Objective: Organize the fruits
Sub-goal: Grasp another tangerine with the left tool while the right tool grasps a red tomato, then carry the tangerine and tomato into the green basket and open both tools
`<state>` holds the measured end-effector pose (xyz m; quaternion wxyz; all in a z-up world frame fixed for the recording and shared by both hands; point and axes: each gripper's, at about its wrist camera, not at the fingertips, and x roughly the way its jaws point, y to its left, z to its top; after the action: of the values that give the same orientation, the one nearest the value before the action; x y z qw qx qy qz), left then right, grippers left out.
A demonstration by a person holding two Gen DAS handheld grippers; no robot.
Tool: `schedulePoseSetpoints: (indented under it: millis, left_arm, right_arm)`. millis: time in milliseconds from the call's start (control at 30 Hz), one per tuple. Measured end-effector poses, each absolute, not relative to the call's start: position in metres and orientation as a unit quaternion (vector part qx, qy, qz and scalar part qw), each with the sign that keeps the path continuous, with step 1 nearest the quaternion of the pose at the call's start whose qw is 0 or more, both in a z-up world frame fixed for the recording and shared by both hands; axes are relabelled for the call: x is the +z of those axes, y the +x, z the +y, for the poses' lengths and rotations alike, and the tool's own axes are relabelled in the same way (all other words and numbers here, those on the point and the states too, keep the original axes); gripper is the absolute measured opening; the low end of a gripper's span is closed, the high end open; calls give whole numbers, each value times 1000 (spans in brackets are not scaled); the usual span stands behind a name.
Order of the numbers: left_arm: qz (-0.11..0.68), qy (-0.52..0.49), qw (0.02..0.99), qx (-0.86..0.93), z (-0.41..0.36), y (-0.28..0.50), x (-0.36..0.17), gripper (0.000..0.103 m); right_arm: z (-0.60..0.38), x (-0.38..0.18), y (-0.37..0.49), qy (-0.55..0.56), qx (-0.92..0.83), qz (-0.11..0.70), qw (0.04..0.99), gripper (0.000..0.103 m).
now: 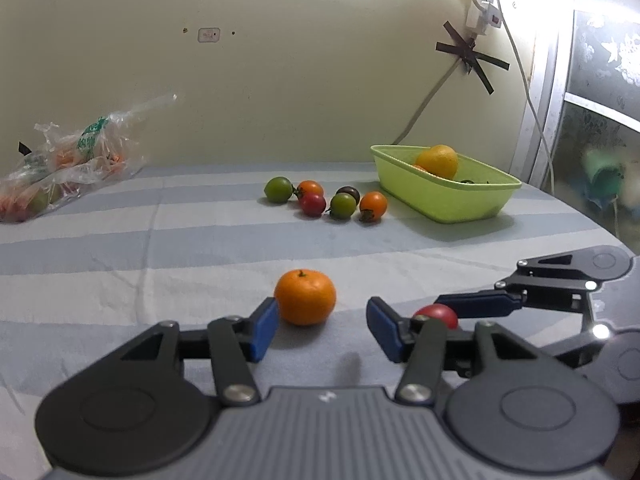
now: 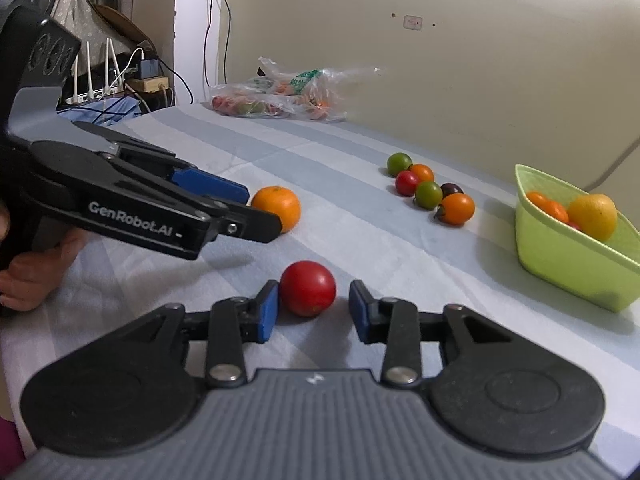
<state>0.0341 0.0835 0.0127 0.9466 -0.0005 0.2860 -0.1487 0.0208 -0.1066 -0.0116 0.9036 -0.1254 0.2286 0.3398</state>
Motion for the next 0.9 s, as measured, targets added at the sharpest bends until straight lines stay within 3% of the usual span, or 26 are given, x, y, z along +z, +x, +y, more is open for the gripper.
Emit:
schedulePoseSetpoints:
  millis: [467, 600, 733, 767, 900]
  left_arm:
    - [299, 8, 946, -126, 82, 54, 5, 52]
    - [303, 1, 943, -134, 83, 56, 4, 38]
    - [300, 4, 944, -136, 80, 55, 3, 37]
    - [302, 0, 943, -139, 80, 55, 4, 37]
    - [296, -20, 940, -166, 75, 57, 16, 37]
  right_arm:
    - [-110, -11, 18, -120, 344, 231, 902, 41]
    - [-111, -12, 17, -119, 348, 231, 901, 41]
    - [-112, -12, 17, -118, 355, 231, 898, 39]
    - [-112, -12, 17, -115, 358, 230, 898, 32]
    - [-118, -7, 20, -102, 350, 216, 906, 32]
